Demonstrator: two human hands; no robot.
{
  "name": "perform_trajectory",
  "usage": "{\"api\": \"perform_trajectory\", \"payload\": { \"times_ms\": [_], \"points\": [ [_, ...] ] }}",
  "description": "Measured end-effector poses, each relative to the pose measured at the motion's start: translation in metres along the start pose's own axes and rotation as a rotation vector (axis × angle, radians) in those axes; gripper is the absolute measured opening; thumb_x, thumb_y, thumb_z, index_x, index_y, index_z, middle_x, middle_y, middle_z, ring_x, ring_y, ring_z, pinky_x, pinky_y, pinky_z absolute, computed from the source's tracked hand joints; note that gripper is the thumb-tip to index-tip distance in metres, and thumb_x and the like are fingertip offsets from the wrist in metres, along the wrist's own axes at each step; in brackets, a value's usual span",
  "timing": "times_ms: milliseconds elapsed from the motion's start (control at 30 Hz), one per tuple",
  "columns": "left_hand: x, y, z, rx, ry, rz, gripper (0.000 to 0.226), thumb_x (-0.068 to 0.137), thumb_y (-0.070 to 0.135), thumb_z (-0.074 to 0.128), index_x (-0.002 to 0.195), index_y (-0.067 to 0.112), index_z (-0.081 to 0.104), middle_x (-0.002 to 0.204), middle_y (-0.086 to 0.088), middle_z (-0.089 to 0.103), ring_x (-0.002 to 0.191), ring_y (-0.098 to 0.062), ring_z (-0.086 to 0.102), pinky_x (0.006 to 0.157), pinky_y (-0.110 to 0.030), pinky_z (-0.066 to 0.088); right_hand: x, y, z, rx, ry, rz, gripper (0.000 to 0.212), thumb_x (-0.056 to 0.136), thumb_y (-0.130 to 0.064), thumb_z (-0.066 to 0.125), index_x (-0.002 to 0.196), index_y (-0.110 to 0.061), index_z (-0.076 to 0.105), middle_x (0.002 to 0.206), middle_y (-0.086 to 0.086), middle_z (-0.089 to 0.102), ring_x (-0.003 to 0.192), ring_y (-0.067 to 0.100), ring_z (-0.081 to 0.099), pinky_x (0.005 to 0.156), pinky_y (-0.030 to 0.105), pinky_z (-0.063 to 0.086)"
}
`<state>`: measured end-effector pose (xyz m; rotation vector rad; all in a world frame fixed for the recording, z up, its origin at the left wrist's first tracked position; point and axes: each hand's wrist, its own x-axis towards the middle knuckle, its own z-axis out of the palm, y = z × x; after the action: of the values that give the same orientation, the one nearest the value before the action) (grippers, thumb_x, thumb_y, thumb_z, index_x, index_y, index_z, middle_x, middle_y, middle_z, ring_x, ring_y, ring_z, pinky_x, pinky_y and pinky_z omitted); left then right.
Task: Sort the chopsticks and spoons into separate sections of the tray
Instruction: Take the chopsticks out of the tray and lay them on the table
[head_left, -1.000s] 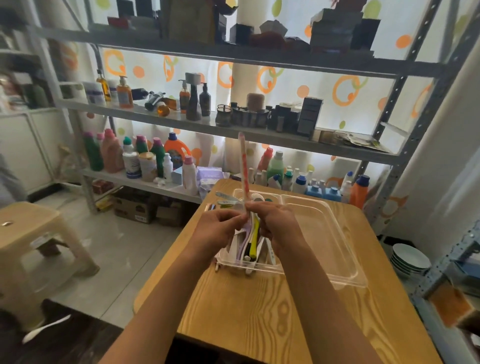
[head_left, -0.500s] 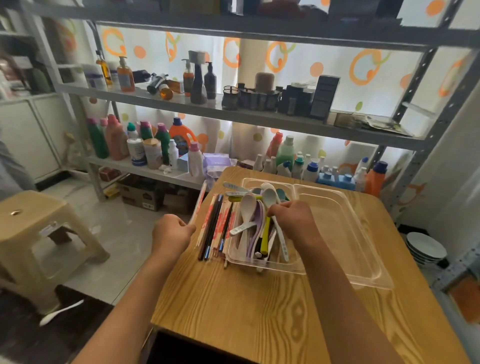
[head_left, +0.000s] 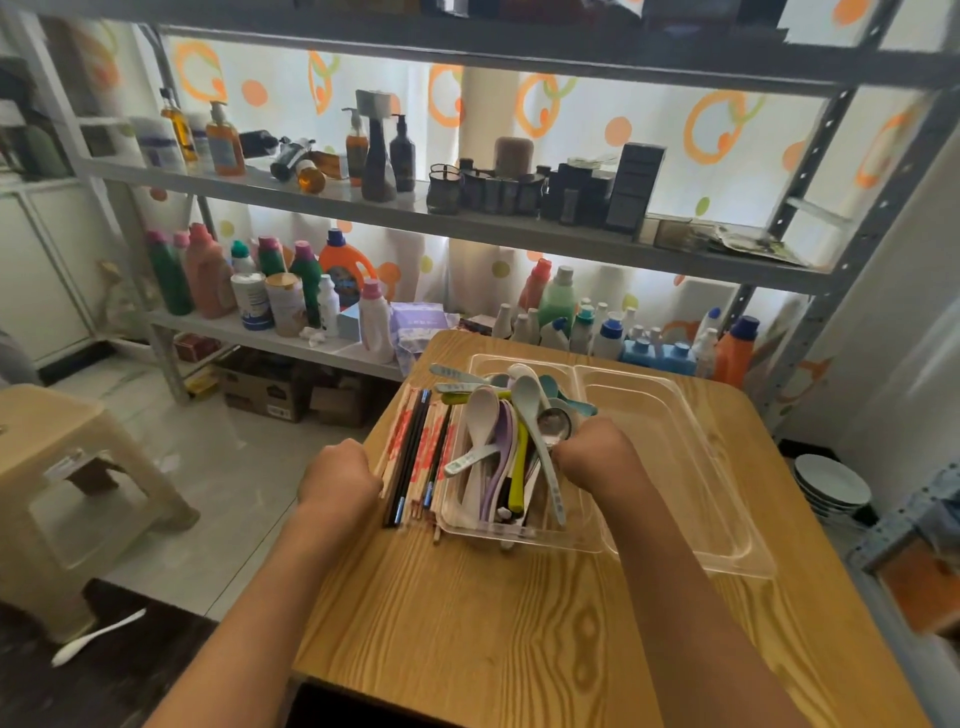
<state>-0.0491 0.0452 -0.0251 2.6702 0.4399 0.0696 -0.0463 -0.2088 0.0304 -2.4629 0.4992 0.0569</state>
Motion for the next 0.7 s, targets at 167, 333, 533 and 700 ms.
{"api": "perform_trajectory", "payload": {
  "times_ms": [167,333,533,700],
  "points": [
    [0.004,-0.005,-0.001,-0.019,-0.043,0.007,0.011,0.088,0.025,0.063,0.083,0.016,0.066,0.075,-0.001,0.063,0.069,-0.015,0.059,0.054,-0.028,0.046,0.003,-0.012,0.005,-0.227,-0.079,0.021,0.014,0.082,-0.004,0.071,0.092,-0.006,0.062,0.084,0.01,0.062,0.086,0.027,0.066,0.076,0.036,0.057],
    [0.006,-0.007,0.001,-0.097,-0.086,0.052,0.008,0.089,0.019,0.062,0.084,0.017,0.068,0.08,0.0,0.065,0.073,-0.014,0.06,0.063,-0.03,0.05,0.006,-0.022,0.01,-0.423,-0.032,0.006,0.029,0.091,-0.007,0.06,0.121,-0.008,0.06,0.118,0.012,0.061,0.108,0.027,0.059,0.08,0.034,0.049],
    [0.011,-0.011,0.006,-0.153,-0.11,0.089,0.012,0.091,0.019,0.06,0.085,0.019,0.069,0.08,0.001,0.067,0.076,-0.015,0.064,0.074,-0.04,0.059,0.006,-0.024,0.013,-0.531,-0.133,0.015,0.036,0.089,-0.006,0.063,0.124,-0.006,0.057,0.108,0.011,0.055,0.104,0.028,0.056,0.081,0.036,0.046],
    [0.01,-0.01,0.008,-0.206,-0.035,0.106,0.016,0.094,0.022,0.056,0.087,0.016,0.069,0.081,-0.001,0.065,0.073,-0.014,0.062,0.067,-0.036,0.056,0.005,-0.024,0.02,-0.544,-0.132,0.008,0.026,0.093,-0.008,0.054,0.119,-0.009,0.058,0.113,0.007,0.064,0.102,0.024,0.059,0.076,0.034,0.04]
  ]
}}
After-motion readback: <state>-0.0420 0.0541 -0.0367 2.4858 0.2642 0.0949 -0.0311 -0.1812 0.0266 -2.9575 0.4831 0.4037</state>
